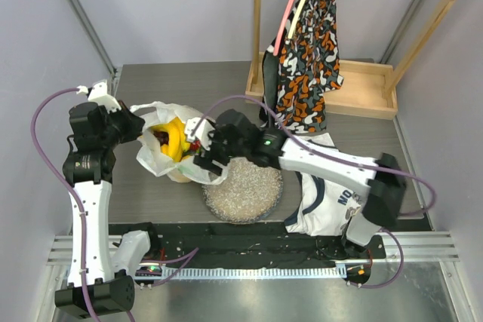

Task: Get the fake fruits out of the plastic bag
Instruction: Adjust the plastic bag at the center of the board, then take out the fake fruit from the plastic bag.

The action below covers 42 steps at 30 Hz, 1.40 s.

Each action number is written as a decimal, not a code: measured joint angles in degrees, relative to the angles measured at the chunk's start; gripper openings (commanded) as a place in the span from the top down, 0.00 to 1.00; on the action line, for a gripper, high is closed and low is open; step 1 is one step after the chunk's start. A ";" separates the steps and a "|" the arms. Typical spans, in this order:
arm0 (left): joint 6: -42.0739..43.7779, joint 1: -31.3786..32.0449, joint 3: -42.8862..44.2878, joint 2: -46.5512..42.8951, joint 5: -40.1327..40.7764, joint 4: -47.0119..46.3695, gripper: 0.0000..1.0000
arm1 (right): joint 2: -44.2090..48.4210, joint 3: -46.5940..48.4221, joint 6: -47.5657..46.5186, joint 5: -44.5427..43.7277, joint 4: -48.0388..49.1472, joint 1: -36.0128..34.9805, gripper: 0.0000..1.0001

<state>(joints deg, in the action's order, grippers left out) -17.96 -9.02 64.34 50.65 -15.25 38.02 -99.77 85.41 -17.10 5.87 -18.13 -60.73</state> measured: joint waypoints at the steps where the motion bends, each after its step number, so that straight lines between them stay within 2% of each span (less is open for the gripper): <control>1: 0.07 0.00 0.00 0.00 -0.15 0.00 1.00 | 3.91 -1.86 -1.70 1.77 -1.97 0.07 0.19; 3: 0.17 0.00 0.00 0.00 -0.68 0.00 1.00 | 11.21 -4.09 -4.85 5.33 -4.55 0.37 0.20; 6: 0.22 0.00 0.00 -0.02 -1.40 0.04 1.00 | 15.80 -3.23 -6.10 8.09 -3.82 0.55 0.22; 8: 0.17 0.00 0.00 -0.04 -1.84 0.09 1.00 | 15.67 -1.75 -5.42 8.72 -1.55 0.63 0.25; 13: -0.26 0.00 0.00 -0.04 -2.23 0.09 1.00 | 3.67 7.72 0.61 7.13 4.96 0.76 0.30; 16: -0.94 0.00 0.17 0.04 -2.05 0.13 1.00 | -8.55 16.37 6.95 2.43 5.88 0.74 0.33; 20: -1.18 0.00 0.76 0.15 -1.27 0.17 1.00 | -18.21 20.04 13.00 -4.33 5.44 0.76 0.35; 27: -1.31 0.00 1.03 0.13 -0.76 0.24 1.00 | -27.08 25.77 20.59 -13.53 4.24 0.85 0.35; 37: -1.70 0.00 1.01 0.07 -0.81 0.44 1.00 | -33.46 32.15 23.47 -17.70 5.27 0.17 0.33; 38: -1.77 0.00 1.01 0.07 -0.81 0.44 1.00 | -33.92 32.61 23.34 -18.18 5.35 0.00 0.37; 40: -1.95 0.00 1.01 0.07 -0.83 0.44 1.00 | -34.84 33.33 22.99 -18.99 5.68 -0.42 0.53; 41: -2.16 0.00 1.01 0.07 -0.83 0.44 1.00 | -35.26 33.44 22.69 -19.17 6.12 -0.61 0.84; 42: -2.23 0.00 1.01 0.07 -0.83 0.44 1.00 | -35.58 33.46 22.36 -19.91 6.43 -0.74 0.98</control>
<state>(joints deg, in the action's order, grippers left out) -20.18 -9.02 65.34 50.72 -16.08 38.46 -135.35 118.87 5.26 -14.04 -11.70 -61.47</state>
